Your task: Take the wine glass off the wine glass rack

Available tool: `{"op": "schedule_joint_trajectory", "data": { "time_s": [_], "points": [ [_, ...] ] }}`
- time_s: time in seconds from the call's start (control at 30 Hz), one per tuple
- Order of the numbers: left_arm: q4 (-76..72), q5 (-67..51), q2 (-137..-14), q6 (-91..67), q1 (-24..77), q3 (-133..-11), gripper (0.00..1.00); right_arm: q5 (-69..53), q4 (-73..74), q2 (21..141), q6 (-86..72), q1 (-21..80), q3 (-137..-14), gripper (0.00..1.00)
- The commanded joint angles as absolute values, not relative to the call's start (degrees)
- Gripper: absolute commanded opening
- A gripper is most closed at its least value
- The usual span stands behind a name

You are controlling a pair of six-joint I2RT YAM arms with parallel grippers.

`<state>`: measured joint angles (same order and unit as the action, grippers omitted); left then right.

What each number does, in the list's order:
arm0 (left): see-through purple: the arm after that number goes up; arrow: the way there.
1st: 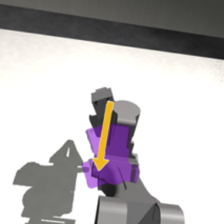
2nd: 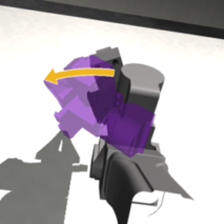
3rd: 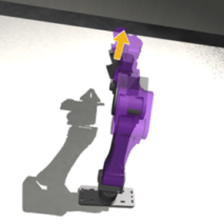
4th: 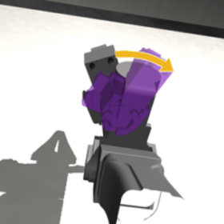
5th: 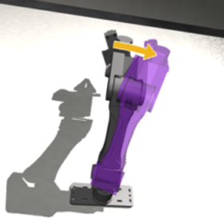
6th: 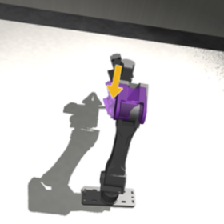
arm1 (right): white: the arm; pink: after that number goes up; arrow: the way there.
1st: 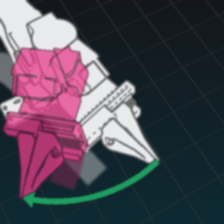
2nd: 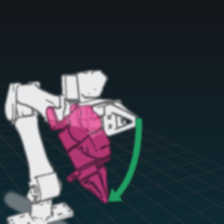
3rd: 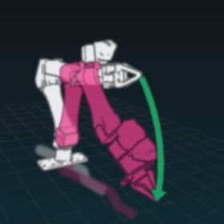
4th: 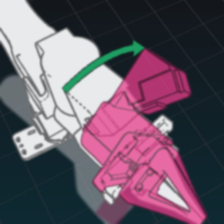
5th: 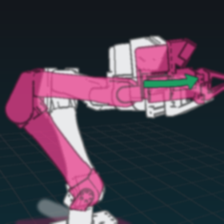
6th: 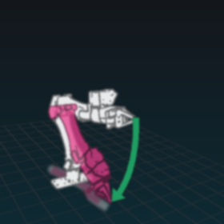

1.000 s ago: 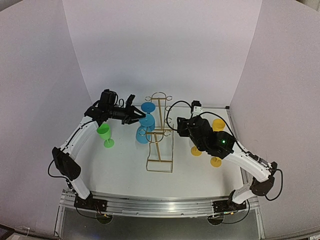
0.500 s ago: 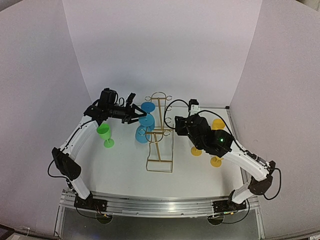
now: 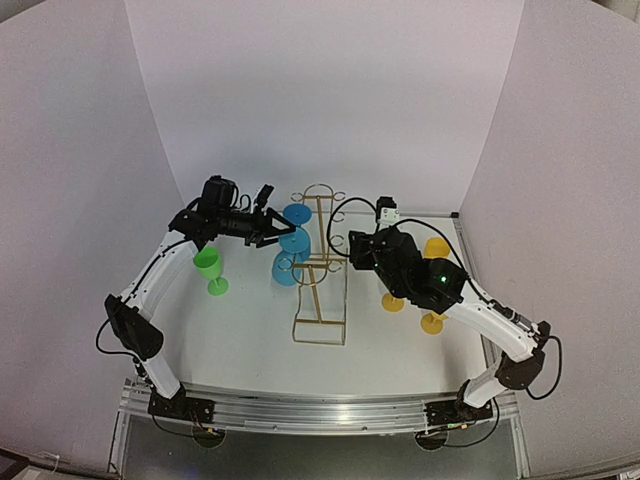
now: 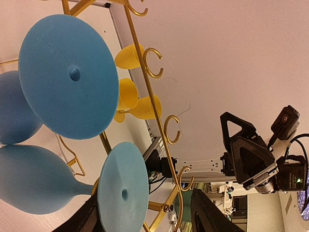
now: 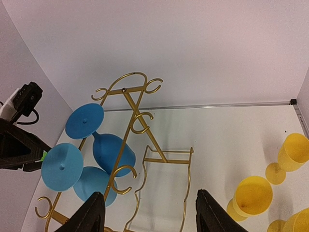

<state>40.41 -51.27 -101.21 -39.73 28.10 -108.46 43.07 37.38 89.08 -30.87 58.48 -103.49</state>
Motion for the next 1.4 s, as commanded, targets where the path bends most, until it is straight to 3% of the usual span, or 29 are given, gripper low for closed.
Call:
{"op": "schedule_joint_trajectory", "data": {
  "time_s": [0.0,0.37,0.73,0.87,1.37],
  "points": [
    [51.0,-45.5,-104.7,-37.5,28.2,-107.5,0.63,42.7,37.2,89.3,-30.2,58.5,-105.4,0.59],
    [52.2,-43.8,-106.1,-34.7,28.2,-108.5,0.74,42.6,37.1,89.1,-30.4,58.5,-105.0,0.59],
    [42.2,-49.3,-106.1,-42.6,28.3,-103.8,0.83,42.6,37.2,89.2,-30.4,58.5,-104.9,0.59],
    [35.1,-50.7,-105.1,-49.3,28.3,-99.2,0.84,42.3,37.1,89.7,-30.4,58.5,-105.1,0.59],
    [35.8,-49.5,-104.4,-50.8,28.3,-97.0,0.85,37.7,37.4,95.0,-32.9,57.1,-104.0,0.60]
  ]
}}
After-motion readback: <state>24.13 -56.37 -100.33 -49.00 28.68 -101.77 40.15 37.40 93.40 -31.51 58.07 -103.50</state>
